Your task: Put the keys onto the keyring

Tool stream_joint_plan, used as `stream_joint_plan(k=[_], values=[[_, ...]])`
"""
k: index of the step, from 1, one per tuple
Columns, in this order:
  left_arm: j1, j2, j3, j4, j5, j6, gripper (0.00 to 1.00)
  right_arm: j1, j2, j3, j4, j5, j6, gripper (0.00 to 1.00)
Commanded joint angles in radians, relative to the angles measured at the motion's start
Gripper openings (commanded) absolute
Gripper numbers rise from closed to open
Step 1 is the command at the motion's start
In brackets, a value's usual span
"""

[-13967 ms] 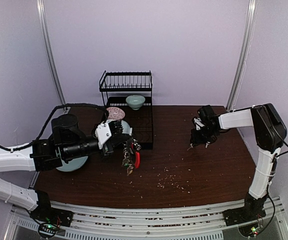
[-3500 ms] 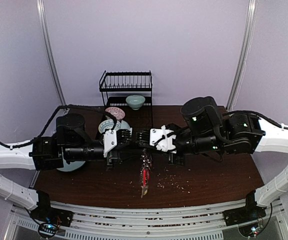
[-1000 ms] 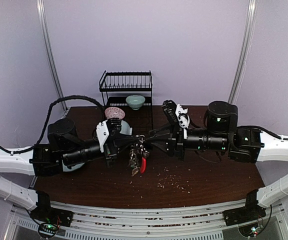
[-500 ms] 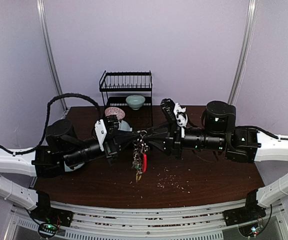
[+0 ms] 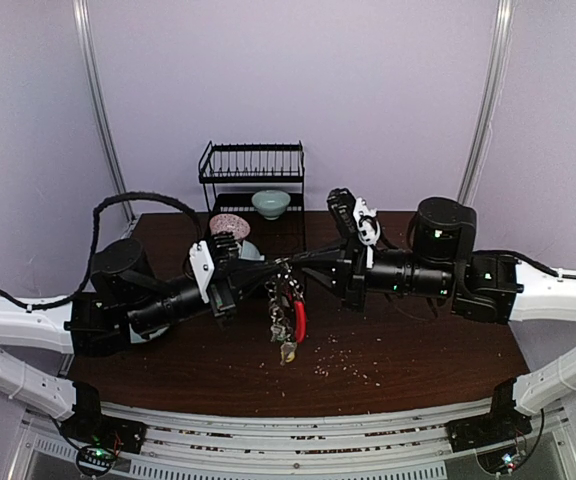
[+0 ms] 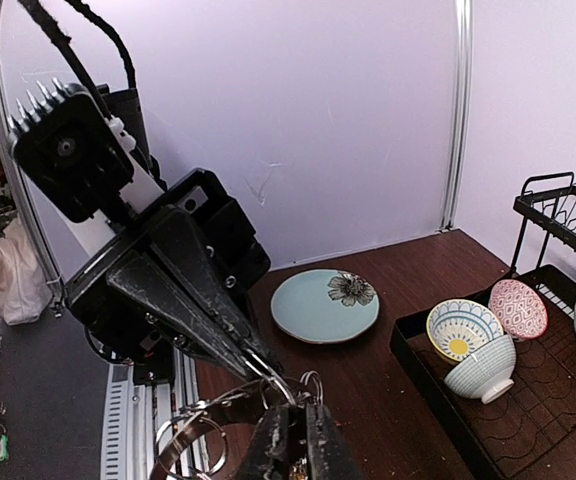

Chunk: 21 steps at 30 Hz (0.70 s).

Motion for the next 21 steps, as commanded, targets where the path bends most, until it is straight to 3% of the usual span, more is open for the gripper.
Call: stream_joint_plan(k=[1,7,14,21], values=[[-0.009,0.006,0.0,0.12,-0.01,0.031,0.0,-0.006,-0.002,0.02,0.003,-0.005,0.004,0.1],[-0.01,0.009,-0.004,0.115,-0.016,0.05,0.0,-0.024,-0.004,0.026,0.034,-0.12,0.032,0.16],[-0.01,0.005,-0.01,0.132,0.005,0.075,0.0,-0.026,0.014,0.046,0.005,-0.201,0.037,0.0],[-0.012,-0.007,-0.021,0.158,0.01,0.07,0.0,-0.026,0.01,0.056,-0.048,-0.182,0.009,0.0]])
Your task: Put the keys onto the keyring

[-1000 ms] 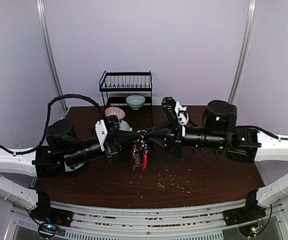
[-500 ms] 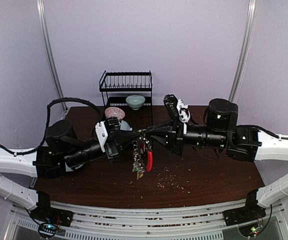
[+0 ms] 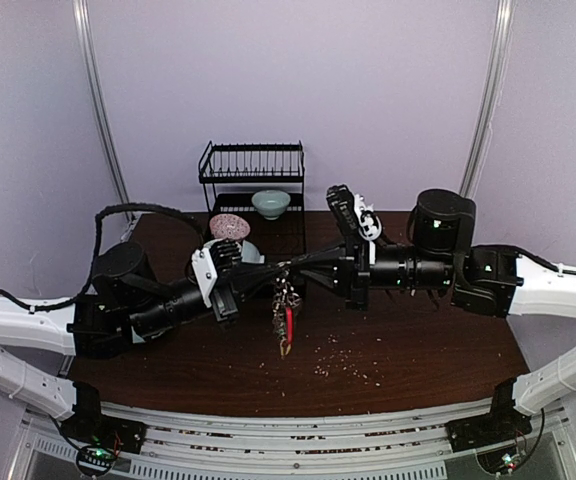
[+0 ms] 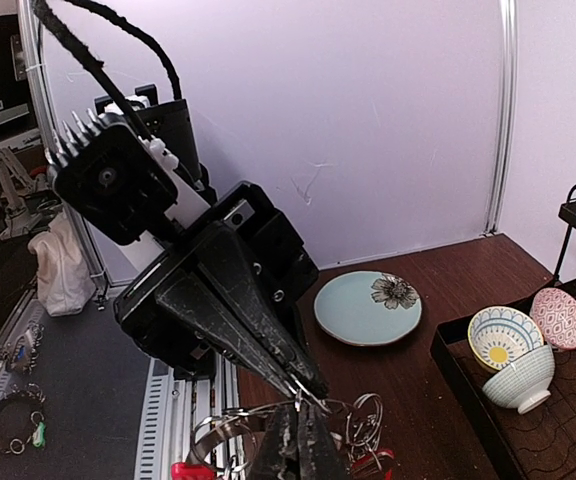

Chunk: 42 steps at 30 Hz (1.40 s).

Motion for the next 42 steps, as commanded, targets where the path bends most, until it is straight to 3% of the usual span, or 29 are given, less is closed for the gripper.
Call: stream_joint_plan(k=[1,8,19,28,31,35,42], values=[[-0.004,-0.021,-0.015,0.137,0.013,0.004,0.0,-0.001,-0.004,0.022,-0.026,-0.014,-0.012,0.0],[-0.004,-0.037,-0.047,0.256,0.091,-0.03,0.0,-0.002,0.011,0.01,-0.057,0.011,-0.007,0.0],[-0.011,-0.037,-0.047,0.286,0.076,-0.003,0.0,-0.035,0.05,0.048,-0.094,-0.074,0.022,0.0],[-0.011,-0.018,-0.083,0.425,0.061,-0.034,0.0,0.01,0.114,0.083,-0.12,-0.111,-0.034,0.01],[-0.011,-0.011,-0.083,0.425,0.069,-0.049,0.0,0.011,0.099,0.065,-0.1,-0.106,-0.039,0.11],[-0.011,-0.012,-0.094,0.411,0.073,-0.061,0.0,0.008,0.034,0.037,-0.11,0.057,-0.046,0.26],[-0.011,-0.035,-0.101,0.343,0.063,-0.058,0.0,0.0,-0.081,0.112,-0.302,0.174,-0.183,0.3]])
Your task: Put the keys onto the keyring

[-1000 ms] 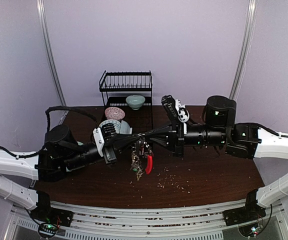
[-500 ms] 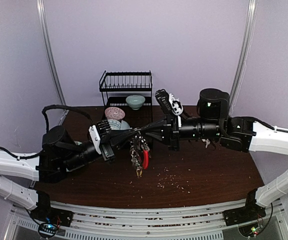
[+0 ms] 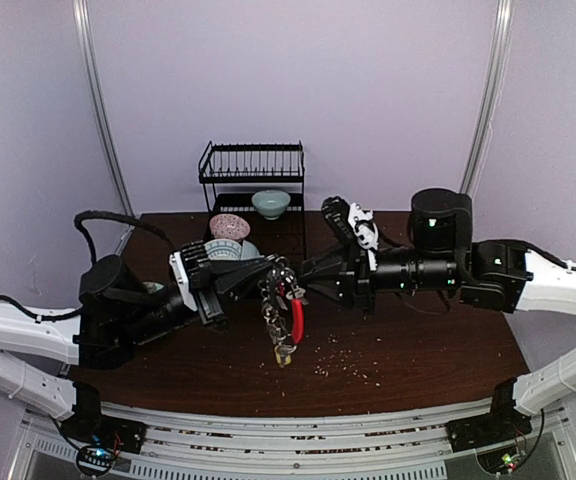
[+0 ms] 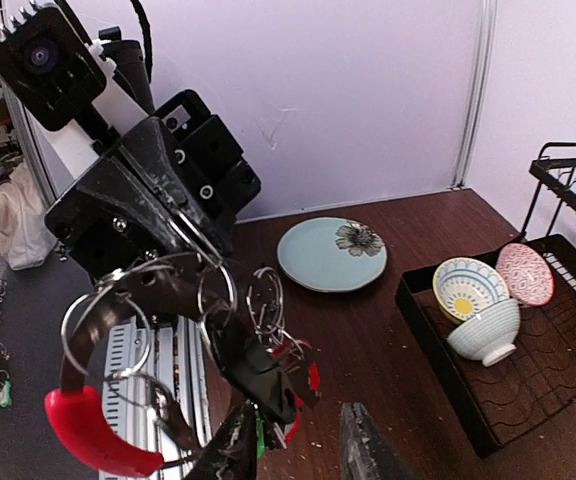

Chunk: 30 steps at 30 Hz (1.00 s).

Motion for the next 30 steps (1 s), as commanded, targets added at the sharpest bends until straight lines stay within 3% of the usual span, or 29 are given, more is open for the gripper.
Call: stream_joint_plan(k=[1,9,21,24,30], values=[[-0.005,-0.029,0.003,0.044,0.007,-0.015,0.0,-0.004,-0.084,0.089,-0.125,0.091,-0.121,0.3],[-0.005,-0.028,0.02,0.023,0.028,-0.019,0.0,-0.004,0.005,0.194,-0.088,-0.065,-0.265,0.17],[-0.005,-0.026,0.023,0.023,0.024,-0.014,0.0,-0.005,0.069,0.209,-0.113,-0.189,-0.295,0.17],[-0.004,-0.024,0.027,0.024,0.035,-0.008,0.0,-0.004,0.083,0.212,-0.107,-0.175,-0.279,0.12],[-0.005,-0.024,0.03,0.018,0.032,-0.007,0.0,-0.005,0.103,0.222,-0.125,-0.194,-0.288,0.17]])
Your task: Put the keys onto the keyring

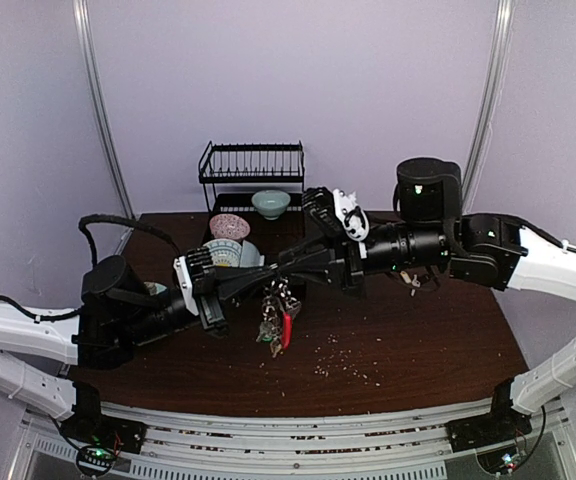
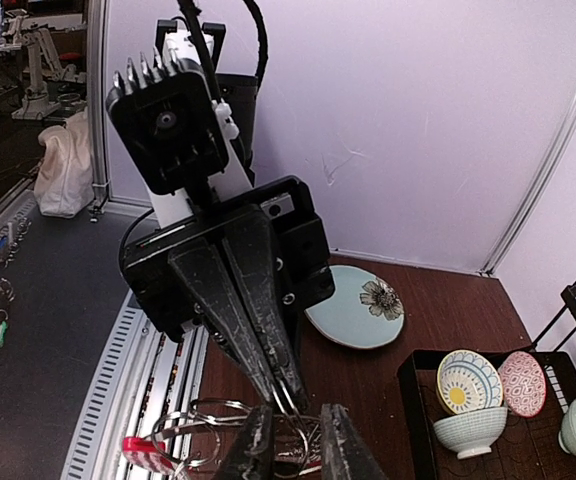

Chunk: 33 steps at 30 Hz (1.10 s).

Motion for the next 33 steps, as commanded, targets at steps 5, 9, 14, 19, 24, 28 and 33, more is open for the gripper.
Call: stream_joint_plan(k=[5,9,14,19,24,28,33], values=[[-0.005,-0.017,0.031,0.068,0.019,-0.002,0.0,-0.001,0.022,0.013,-0.019,-0.015,-0.008,0.15],[-0.005,-0.022,0.025,0.071,0.023,-0.001,0.0,-0.001,0.02,0.008,-0.025,-0.015,-0.007,0.03],[-0.005,-0.018,0.021,0.063,0.004,-0.024,0.0,-0.001,0.001,0.028,-0.075,0.02,-0.018,0.0],[0.004,-0.03,0.05,-0.13,-0.059,-0.065,0.17,0.027,-0.014,0.1,-0.24,0.245,-0.09,0.0],[0.006,-0.041,0.149,-0.431,-0.101,-0.071,0.4,0.109,0.047,0.207,-0.456,0.512,-0.194,0.0],[0.007,-0.022,0.222,-0.567,-0.076,-0.044,0.35,0.158,0.074,0.267,-0.505,0.588,-0.23,0.0],[0.006,-0.002,0.254,-0.576,0.003,-0.024,0.3,0.195,0.092,0.294,-0.496,0.62,-0.256,0.0]])
